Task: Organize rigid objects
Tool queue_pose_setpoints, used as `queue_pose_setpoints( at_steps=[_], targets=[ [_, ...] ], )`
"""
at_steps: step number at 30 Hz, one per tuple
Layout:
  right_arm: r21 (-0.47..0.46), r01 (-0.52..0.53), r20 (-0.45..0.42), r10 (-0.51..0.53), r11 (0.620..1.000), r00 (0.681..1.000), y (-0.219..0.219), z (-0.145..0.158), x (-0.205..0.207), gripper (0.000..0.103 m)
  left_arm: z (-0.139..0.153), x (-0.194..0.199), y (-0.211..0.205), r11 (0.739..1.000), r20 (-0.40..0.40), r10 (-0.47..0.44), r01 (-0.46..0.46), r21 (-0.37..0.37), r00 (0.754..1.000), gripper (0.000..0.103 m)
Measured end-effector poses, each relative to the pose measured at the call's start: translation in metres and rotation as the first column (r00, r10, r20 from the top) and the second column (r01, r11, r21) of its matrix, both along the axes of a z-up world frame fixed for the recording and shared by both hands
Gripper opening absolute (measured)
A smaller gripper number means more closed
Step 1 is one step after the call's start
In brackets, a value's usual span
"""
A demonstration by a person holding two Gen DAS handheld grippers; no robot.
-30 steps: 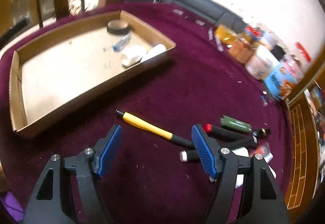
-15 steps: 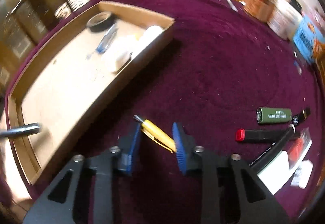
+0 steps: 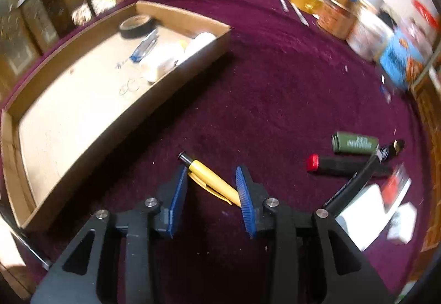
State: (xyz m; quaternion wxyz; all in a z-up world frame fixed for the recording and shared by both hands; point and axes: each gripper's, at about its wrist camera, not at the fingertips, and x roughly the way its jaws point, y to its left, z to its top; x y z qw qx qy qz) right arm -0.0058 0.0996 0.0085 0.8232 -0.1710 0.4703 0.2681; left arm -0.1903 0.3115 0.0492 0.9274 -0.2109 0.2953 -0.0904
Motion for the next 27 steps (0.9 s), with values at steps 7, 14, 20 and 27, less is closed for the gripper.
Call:
queue_pose_setpoints(
  at_steps=[7,14,20,27],
  targets=[
    [0.051,0.061,0.002,-0.061,0.997,0.998,-0.008,0.0,-0.003,0.022,-0.027,0.009,-0.026,0.999,0.045,-0.012,0.01,0.042,0.999,0.024],
    [0.281,0.129,-0.099,-0.105,0.951,0.989,-0.033,0.016,0.004,0.013,-0.013,0.002,-0.006,0.999,0.015,-0.025,0.025,-0.025,1.0,0.024],
    [0.443,0.134,-0.133,-0.083,0.886,0.988,-0.042,0.031,-0.004,0.012,0.005,-0.019,0.006,0.997,0.026,-0.036,0.034,0.07,0.999,0.035],
    [0.507,0.084,-0.08,-0.05,0.858,0.996,-0.036,0.057,-0.02,0.012,-0.01,-0.04,-0.017,0.93,-0.065,-0.125,0.14,0.339,0.99,0.035]
  ],
)
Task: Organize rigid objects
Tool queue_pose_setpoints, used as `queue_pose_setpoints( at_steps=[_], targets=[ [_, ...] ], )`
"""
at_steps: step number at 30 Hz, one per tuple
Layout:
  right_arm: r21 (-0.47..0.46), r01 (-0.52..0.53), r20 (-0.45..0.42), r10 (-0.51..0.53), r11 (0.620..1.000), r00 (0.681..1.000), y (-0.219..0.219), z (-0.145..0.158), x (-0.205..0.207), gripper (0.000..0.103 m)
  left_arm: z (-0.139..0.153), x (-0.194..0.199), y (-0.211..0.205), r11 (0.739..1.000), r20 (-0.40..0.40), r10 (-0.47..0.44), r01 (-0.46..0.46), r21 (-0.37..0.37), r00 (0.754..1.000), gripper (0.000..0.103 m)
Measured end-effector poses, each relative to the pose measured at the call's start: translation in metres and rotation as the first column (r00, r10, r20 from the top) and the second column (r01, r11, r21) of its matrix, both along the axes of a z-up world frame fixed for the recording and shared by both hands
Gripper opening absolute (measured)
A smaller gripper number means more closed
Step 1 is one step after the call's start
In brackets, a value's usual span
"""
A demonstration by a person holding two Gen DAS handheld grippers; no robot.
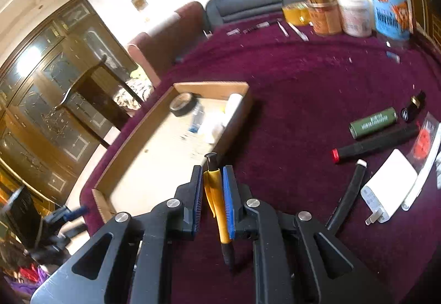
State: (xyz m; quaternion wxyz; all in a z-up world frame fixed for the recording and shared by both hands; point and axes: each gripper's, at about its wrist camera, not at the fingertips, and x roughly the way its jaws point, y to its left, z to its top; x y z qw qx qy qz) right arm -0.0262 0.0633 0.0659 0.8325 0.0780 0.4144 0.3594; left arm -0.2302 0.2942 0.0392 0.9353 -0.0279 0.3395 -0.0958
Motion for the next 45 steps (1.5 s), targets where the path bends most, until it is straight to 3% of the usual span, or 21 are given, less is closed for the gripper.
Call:
queue_pose_setpoints(
  at_steps=[5,7,10,14,19,23,24,27,29,30,33,35,38,42,45],
  targets=[
    [0.046,-0.027,0.055,0.024,0.999,0.998,0.006,0.028,-0.013,0.012,-0.024,0.0,-0.029,0.982,-0.072,-0.133,0.141,0.126,0.988,0.036],
    [0.055,-0.034,0.072,0.03,0.998,0.997,0.009,0.037,-0.017,0.011,-0.025,0.003,-0.04,0.971,-0.045,-0.161,0.166,0.173,0.986,0.04],
    [0.06,-0.048,0.083,0.043,0.997,0.996,0.017,0.048,-0.02,0.011,-0.024,0.015,-0.052,0.959,-0.078,-0.184,0.197,0.205,0.98,0.039],
    [0.044,-0.069,0.111,0.063,0.997,0.992,0.032,0.057,-0.026,0.011,-0.03,0.005,-0.071,0.917,-0.114,-0.258,0.28,0.283,0.959,0.035],
    [0.006,-0.097,0.061,0.097,0.995,0.993,0.07,0.046,-0.007,0.011,-0.032,0.005,-0.067,0.921,-0.12,-0.247,0.271,0.279,0.962,0.034],
    [-0.074,-0.062,-0.001,0.062,0.995,0.998,0.09,0.021,0.015,0.011,-0.033,0.005,-0.076,0.908,-0.121,-0.23,0.258,0.33,0.965,0.031],
    [-0.09,-0.035,0.01,0.036,0.995,0.999,0.088,0.018,0.016,0.011,-0.032,0.002,-0.077,0.906,-0.119,-0.232,0.259,0.335,0.965,0.026],
    [-0.14,0.052,0.063,-0.044,0.989,0.997,0.069,0.014,0.015,0.016,-0.021,0.002,-0.069,0.932,-0.105,-0.235,0.255,0.258,0.966,0.0],
    [-0.234,0.115,0.096,-0.095,0.965,0.991,0.051,0.006,0.015,0.034,-0.02,0.004,-0.061,0.946,-0.11,-0.23,0.249,0.206,0.967,0.0],
    [-0.262,0.129,0.096,-0.107,0.956,0.99,0.045,0.001,0.016,0.037,-0.021,0.005,-0.06,0.948,-0.11,-0.223,0.242,0.204,0.969,0.0],
    [-0.32,0.144,0.059,-0.132,0.936,0.989,0.018,-0.018,0.018,0.038,-0.022,0.002,-0.049,0.961,-0.105,-0.236,0.248,0.12,0.966,0.0],
    [-0.339,0.146,0.043,-0.14,0.929,0.989,0.007,-0.028,0.017,0.038,-0.02,-0.002,-0.042,0.967,-0.091,-0.223,0.232,0.101,0.971,0.0],
    [-0.335,0.153,0.008,-0.16,0.93,0.987,-0.005,-0.04,0.018,0.038,-0.018,-0.005,-0.031,0.972,-0.094,-0.213,0.221,0.08,0.973,0.006],
    [-0.28,0.153,-0.011,-0.162,0.948,0.987,-0.01,-0.043,0.014,0.038,-0.017,-0.007,-0.025,0.971,-0.1,-0.196,0.208,0.121,0.975,0.028],
    [-0.264,0.14,-0.013,-0.148,0.954,0.989,-0.007,-0.044,0.009,0.038,-0.018,-0.001,-0.023,0.966,-0.112,-0.205,0.22,0.136,0.972,0.037]
  ],
)
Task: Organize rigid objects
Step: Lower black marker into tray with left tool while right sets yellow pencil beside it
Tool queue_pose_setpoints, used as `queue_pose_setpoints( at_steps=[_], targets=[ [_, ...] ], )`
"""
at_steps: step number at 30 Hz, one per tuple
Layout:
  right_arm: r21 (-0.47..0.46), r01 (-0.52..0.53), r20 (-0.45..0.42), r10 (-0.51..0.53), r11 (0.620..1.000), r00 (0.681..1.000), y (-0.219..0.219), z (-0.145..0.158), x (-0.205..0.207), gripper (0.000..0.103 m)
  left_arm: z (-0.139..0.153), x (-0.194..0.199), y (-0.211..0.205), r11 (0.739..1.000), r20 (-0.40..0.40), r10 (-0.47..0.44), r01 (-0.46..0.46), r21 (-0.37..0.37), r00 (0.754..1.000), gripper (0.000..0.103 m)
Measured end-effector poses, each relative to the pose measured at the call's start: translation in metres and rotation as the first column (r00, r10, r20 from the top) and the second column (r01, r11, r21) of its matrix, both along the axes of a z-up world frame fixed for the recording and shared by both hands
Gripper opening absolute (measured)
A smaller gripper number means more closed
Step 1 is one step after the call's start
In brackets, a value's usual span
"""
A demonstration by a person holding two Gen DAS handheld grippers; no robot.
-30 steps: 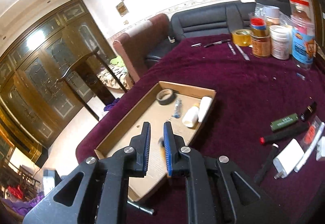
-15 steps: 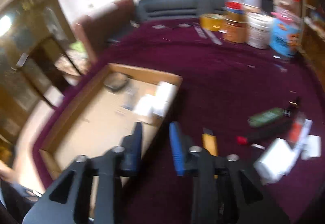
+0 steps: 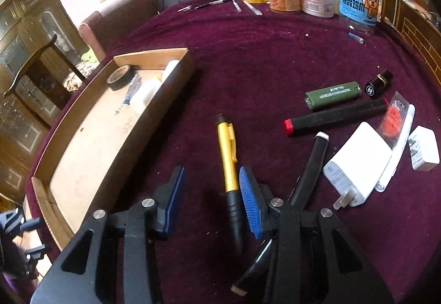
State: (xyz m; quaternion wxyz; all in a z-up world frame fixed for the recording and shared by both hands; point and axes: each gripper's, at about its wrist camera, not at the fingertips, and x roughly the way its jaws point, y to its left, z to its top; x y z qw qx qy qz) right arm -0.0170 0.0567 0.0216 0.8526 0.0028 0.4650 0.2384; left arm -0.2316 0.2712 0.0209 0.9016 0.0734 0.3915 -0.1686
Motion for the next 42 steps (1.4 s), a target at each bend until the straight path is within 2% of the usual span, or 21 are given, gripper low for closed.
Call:
queue_pose_setpoints(
  at_steps=[3,4,7,10,15,19,21,23,25,26,27,28,29,31,32,35,36,38,40,42],
  targets=[
    [0.01,-0.007,0.001,0.007,1.0,1.0,0.0,0.001,-0.007,0.038,-0.012,0.018,0.013,0.997,-0.077,-0.004,-0.002,-0.074,0.997,0.052],
    [0.018,-0.008,0.001,0.008,1.0,1.0,-0.001,0.001,-0.009,0.038,-0.018,0.025,0.017,0.994,-0.108,0.002,-0.014,-0.109,0.994,0.054],
    [0.046,-0.009,0.001,0.009,0.999,1.0,-0.006,0.004,-0.014,0.038,-0.015,0.034,0.016,0.976,-0.134,-0.014,-0.015,-0.217,0.991,0.055],
    [0.073,-0.006,-0.002,0.006,0.997,1.0,-0.013,0.007,-0.017,0.038,-0.014,0.03,-0.014,0.965,-0.136,-0.102,0.065,-0.254,0.985,0.055],
    [0.083,0.035,0.0,-0.035,0.996,0.999,-0.035,0.008,-0.018,0.039,-0.017,0.025,-0.087,0.964,-0.112,-0.21,0.186,-0.192,0.971,0.055],
    [0.095,0.069,-0.014,-0.068,0.993,0.998,-0.059,0.009,-0.02,0.039,0.0,0.023,-0.119,0.961,-0.058,-0.243,0.233,-0.149,0.968,0.055],
    [0.093,0.083,-0.006,-0.083,0.992,0.997,-0.07,0.01,-0.023,0.039,0.009,0.024,-0.132,0.966,-0.023,-0.246,0.243,-0.089,0.969,0.055],
    [0.106,0.102,-0.006,-0.102,0.989,0.995,-0.081,0.011,-0.024,0.039,0.011,0.033,-0.148,0.969,-0.002,-0.247,0.247,0.003,0.969,0.055],
    [0.116,0.114,-0.009,-0.114,0.987,0.993,-0.089,0.011,-0.024,0.039,0.002,0.043,-0.168,0.957,-0.017,-0.275,0.275,0.094,0.961,0.055],
    [0.117,0.119,-0.009,-0.118,0.986,0.993,-0.092,0.011,-0.025,0.039,-0.005,0.047,-0.177,0.946,-0.043,-0.298,0.301,0.122,0.954,0.051],
    [0.116,0.119,-0.007,-0.119,0.986,0.993,-0.094,0.011,-0.026,0.039,-0.013,0.048,-0.185,0.934,-0.066,-0.32,0.326,0.145,0.945,0.041],
    [0.116,0.116,-0.005,-0.116,0.986,0.993,-0.095,0.012,-0.027,0.039,-0.011,0.05,-0.187,0.932,-0.055,-0.341,0.346,0.108,0.938,0.025],
    [0.114,0.107,-0.003,-0.108,0.988,0.994,-0.094,0.013,-0.029,0.039,-0.01,0.054,-0.188,0.932,-0.081,-0.349,0.355,0.078,0.934,0.021],
    [0.109,0.085,0.001,-0.085,0.99,0.996,-0.09,0.015,-0.03,0.039,-0.006,0.056,-0.189,0.939,-0.067,-0.32,0.325,0.114,0.945,0.017],
    [0.107,0.063,0.01,-0.065,0.992,0.998,-0.084,0.019,-0.03,0.039,-0.004,0.058,-0.187,0.945,-0.064,-0.308,0.313,0.097,0.949,0.017],
    [0.09,0.006,0.024,-0.008,0.996,1.0,-0.064,0.023,-0.025,0.039,0.01,0.065,-0.161,0.965,-0.075,-0.261,0.256,-0.063,0.963,0.017],
    [0.078,-0.01,0.027,0.008,0.997,1.0,-0.055,0.023,-0.022,0.039,0.018,0.065,-0.148,0.963,-0.068,-0.245,0.234,-0.133,0.967,0.015],
    [0.054,-0.041,0.021,0.04,0.998,0.999,-0.034,0.019,-0.011,0.039,0.028,0.061,-0.134,0.953,-0.062,-0.23,0.212,-0.215,0.971,0.012],
    [0.026,-0.063,0.011,0.063,0.998,0.998,-0.015,0.013,-0.001,0.039,0.041,0.052,-0.118,0.947,-0.032,-0.203,0.188,-0.261,0.979,0.012],
    [-0.032,-0.072,0.008,0.072,0.997,0.997,0.004,0.004,0.01,0.039,0.046,0.049,-0.108,0.947,-0.018,-0.175,0.163,-0.276,0.984,0.012]
  ],
)
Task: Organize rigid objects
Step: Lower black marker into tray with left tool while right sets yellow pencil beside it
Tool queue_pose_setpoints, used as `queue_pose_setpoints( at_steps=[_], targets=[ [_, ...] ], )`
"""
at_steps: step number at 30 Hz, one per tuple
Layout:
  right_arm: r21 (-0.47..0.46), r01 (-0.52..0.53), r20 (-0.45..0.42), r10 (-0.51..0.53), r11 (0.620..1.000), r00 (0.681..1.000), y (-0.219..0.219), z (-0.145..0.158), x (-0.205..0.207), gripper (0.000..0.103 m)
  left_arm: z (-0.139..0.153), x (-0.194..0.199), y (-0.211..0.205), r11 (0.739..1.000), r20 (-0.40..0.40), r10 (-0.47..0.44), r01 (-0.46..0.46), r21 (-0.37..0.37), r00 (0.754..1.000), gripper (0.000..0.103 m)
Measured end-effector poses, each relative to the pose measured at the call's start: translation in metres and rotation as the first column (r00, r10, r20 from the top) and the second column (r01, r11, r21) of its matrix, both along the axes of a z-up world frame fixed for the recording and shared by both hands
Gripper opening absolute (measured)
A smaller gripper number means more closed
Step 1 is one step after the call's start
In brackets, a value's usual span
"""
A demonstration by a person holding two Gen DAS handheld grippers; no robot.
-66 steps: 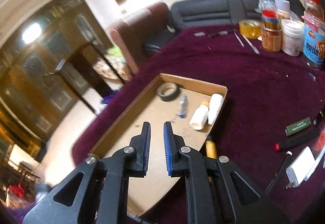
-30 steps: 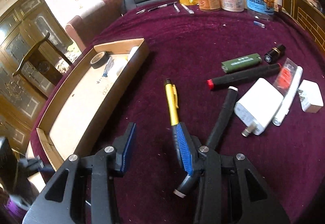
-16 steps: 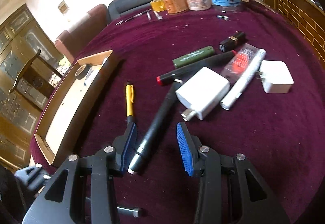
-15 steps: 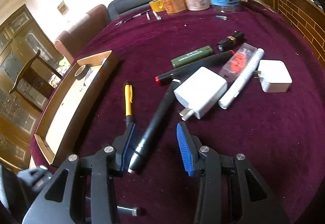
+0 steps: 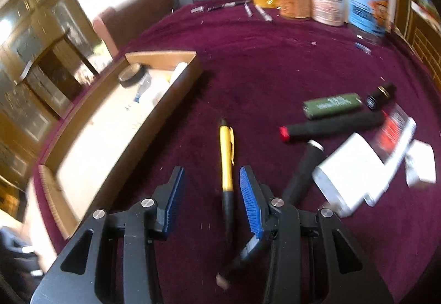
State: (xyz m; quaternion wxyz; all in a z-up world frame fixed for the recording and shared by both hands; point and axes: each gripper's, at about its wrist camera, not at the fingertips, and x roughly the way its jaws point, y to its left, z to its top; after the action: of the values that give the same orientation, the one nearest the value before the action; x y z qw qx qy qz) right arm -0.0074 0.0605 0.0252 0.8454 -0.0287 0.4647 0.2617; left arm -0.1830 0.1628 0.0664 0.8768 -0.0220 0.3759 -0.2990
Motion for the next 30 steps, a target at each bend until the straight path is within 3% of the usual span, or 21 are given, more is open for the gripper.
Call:
queue_pose_setpoints(
  at_steps=[3,4,5,7,10,15,22,25,30],
  targets=[
    [-0.097,0.015,-0.008,-0.016,0.995,1.0,0.016,-0.019,0.011,0.039,-0.002,0.004,0.013,0.999,-0.005,0.039,-0.039,-0.011,0.999,0.012],
    [-0.117,0.012,0.032,-0.008,0.993,0.999,0.02,-0.018,0.009,0.036,-0.004,0.003,0.015,0.999,-0.008,0.047,-0.047,-0.017,0.999,0.012],
    [-0.165,0.019,0.052,-0.011,0.986,0.999,0.025,-0.019,0.007,0.019,-0.005,-0.002,0.017,0.998,-0.009,0.052,-0.053,-0.024,0.999,0.012],
    [-0.19,0.015,0.072,-0.001,0.982,0.997,0.029,-0.018,0.002,0.008,-0.006,-0.002,0.022,0.997,-0.005,0.062,-0.062,-0.053,0.998,0.012],
    [-0.131,0.037,0.074,-0.027,0.991,0.997,0.019,-0.011,-0.003,0.008,-0.002,0.005,0.031,0.992,0.01,0.081,-0.079,-0.103,0.997,0.012],
    [0.055,0.051,0.051,-0.054,0.997,0.997,-0.001,0.014,-0.015,0.008,0.01,0.006,0.059,0.976,0.023,0.122,-0.116,-0.182,0.992,0.012],
    [0.261,0.0,0.013,-0.003,0.965,1.0,0.013,0.059,-0.019,0.008,0.02,0.032,0.125,0.922,-0.056,0.243,-0.248,-0.297,0.968,0.012],
    [0.343,-0.01,-0.074,0.038,0.939,0.997,0.038,0.057,-0.007,0.008,0.016,0.061,0.152,0.898,-0.116,0.317,-0.337,-0.282,0.941,0.012],
    [0.382,0.043,-0.217,0.045,0.923,0.975,0.085,0.026,0.019,0.008,-0.004,0.117,0.18,0.858,-0.23,0.41,-0.458,-0.231,0.883,0.011]
  ],
)
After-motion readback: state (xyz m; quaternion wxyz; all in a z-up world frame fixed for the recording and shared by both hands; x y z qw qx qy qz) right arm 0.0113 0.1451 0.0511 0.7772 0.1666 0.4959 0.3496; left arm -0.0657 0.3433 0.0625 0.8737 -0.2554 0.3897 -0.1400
